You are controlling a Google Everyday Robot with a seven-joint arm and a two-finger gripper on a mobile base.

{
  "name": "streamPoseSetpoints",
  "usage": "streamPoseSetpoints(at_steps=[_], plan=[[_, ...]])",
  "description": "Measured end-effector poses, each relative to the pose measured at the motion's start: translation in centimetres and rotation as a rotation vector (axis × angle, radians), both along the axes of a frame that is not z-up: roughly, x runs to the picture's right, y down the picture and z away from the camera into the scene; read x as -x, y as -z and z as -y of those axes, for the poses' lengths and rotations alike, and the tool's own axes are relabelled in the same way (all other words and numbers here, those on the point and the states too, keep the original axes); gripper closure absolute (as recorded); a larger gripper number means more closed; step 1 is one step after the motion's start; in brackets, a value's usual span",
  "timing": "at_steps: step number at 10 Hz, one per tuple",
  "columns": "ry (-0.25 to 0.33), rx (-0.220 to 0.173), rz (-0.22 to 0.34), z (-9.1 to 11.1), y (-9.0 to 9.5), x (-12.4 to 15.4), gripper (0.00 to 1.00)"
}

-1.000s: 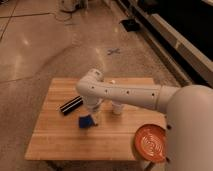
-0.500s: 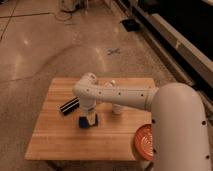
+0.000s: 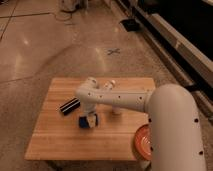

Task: Place the white sponge in the ceramic cup

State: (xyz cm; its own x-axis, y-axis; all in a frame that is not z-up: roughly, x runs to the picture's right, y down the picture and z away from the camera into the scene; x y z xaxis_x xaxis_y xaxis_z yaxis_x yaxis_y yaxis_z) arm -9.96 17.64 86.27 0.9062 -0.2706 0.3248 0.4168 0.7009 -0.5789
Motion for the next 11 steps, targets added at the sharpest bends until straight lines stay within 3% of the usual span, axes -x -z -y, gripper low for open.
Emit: streamPoseSetpoints(at_steps=[1, 7, 11], plan=[[-0.005, 0.000, -0.007, -0.1, -0.2, -0.1, 0.39], [-0.080, -0.002, -0.004, 0.9, 0.3, 0.5, 0.98], [-0.167, 0.016, 0.064, 4.4, 3.1, 0.2, 1.00]])
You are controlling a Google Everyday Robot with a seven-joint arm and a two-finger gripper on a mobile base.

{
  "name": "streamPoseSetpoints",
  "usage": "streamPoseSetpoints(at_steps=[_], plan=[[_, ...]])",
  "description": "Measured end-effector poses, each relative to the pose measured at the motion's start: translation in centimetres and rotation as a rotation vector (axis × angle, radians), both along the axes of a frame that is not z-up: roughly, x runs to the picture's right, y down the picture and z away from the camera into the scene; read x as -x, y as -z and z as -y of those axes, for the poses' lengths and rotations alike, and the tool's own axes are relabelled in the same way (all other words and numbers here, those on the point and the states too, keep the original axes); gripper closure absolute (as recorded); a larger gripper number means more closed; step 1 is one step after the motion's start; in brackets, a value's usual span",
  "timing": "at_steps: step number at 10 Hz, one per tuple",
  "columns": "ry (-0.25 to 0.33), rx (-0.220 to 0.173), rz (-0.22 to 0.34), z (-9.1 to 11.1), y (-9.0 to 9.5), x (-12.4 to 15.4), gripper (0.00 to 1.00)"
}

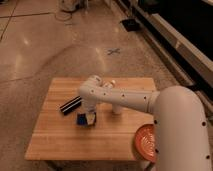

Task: Place the white sponge in the ceramic cup

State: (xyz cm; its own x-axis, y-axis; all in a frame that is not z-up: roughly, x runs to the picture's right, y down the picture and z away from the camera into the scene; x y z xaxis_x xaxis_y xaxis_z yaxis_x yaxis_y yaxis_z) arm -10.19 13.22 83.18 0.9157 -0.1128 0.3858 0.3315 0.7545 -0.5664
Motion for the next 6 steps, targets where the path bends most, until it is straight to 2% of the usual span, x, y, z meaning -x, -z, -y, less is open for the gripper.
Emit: streamPoseSetpoints(at_steps=[3, 6], plan=[[-0.060, -0.001, 0.050, 3.8, 2.0, -1.8, 1.00], [-0.113, -0.027, 0.115, 7.9, 4.7, -3.8, 1.00]])
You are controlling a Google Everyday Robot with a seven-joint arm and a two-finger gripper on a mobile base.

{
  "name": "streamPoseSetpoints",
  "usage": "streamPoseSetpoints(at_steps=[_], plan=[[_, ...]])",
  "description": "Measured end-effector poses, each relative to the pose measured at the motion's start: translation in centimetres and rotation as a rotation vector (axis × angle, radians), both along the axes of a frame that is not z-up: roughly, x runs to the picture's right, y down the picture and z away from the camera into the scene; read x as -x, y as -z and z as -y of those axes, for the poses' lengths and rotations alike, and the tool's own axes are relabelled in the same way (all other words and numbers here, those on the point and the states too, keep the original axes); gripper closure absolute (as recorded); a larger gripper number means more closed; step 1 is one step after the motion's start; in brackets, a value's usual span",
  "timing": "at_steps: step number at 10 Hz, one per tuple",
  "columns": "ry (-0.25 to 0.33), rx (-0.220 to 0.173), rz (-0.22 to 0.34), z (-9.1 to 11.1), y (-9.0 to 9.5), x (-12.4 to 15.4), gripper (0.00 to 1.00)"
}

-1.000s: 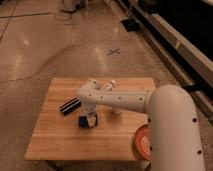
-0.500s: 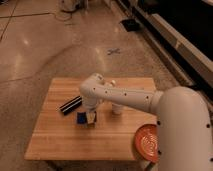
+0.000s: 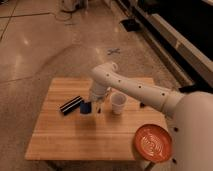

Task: Place the white sponge in the ceramic cup

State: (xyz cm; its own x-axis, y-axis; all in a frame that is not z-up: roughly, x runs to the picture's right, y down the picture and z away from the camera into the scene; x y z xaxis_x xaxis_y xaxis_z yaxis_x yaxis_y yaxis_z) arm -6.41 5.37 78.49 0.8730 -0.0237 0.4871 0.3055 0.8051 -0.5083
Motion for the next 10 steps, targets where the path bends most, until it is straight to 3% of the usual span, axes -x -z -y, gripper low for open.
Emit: streamPoseSetpoints(at_steps=[3, 4, 7, 10], plan=[[-0.046, -0.038, 0.061, 3.8, 2.7, -1.6, 1.00], [-0.067, -0.047, 0.050, 4.9, 2.6, -3.2, 1.00], [-0.116, -0.045, -0.027, 5.9, -0.2, -8.2, 1.00], [-0.149, -0.020, -0.065, 5.3, -2.2, -10.3, 0.99]])
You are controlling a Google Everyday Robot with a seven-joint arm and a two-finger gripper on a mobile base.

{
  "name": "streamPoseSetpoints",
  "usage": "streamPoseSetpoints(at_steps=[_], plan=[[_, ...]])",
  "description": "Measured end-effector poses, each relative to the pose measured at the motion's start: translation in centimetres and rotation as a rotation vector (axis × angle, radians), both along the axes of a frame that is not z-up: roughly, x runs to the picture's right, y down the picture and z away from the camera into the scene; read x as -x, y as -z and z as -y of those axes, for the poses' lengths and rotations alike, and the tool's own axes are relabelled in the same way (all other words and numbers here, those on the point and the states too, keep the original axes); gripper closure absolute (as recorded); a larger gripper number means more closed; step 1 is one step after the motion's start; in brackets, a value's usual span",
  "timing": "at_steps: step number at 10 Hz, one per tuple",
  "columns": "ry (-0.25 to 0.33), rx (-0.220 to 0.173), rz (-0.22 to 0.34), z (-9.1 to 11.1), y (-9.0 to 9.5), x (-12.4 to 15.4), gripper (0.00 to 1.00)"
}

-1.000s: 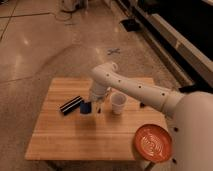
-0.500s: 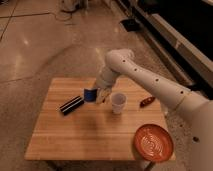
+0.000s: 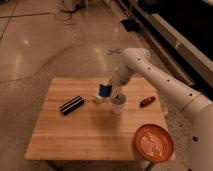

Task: Place the white sponge in the ceramic cup

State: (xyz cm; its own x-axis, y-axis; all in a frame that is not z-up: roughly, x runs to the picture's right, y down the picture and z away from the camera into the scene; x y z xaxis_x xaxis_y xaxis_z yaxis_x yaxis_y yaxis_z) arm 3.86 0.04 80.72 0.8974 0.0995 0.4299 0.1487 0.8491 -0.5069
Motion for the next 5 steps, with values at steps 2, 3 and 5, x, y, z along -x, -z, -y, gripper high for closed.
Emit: streamPoseSetpoints(at_steps=[2, 3, 5], plan=[[-0.023, 0.017, -0.003, -0.3, -0.4, -0.4, 0.87], [-0.042, 0.033, -0.004, -0.7, -0.6, -0.7, 0.75], [-0.080, 0.060, -0.008, -1.2, -0.6, -1.7, 0.54]])
